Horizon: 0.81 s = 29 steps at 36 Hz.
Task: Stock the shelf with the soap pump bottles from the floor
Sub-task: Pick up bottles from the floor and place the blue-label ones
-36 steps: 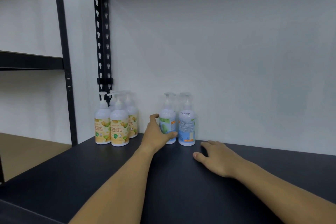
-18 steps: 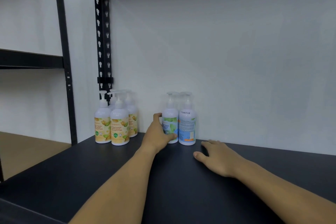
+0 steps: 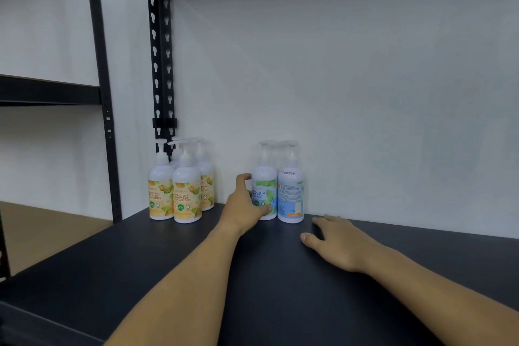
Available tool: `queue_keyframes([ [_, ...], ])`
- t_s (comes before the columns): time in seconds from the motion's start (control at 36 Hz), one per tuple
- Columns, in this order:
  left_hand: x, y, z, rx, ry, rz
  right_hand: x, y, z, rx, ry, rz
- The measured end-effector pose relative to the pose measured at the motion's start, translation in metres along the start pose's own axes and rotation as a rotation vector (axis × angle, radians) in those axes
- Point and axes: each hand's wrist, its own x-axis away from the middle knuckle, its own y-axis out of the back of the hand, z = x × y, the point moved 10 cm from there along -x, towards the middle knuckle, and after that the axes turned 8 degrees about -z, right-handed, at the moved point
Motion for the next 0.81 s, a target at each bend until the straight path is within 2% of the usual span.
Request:
queue_keyframes([
  [0.81, -0.0035, -0.0038, 0.0045, -0.106, -0.008, -0.032, 0.0025, 0.002, 0.0022, 0.0, 0.002, 0.003],
])
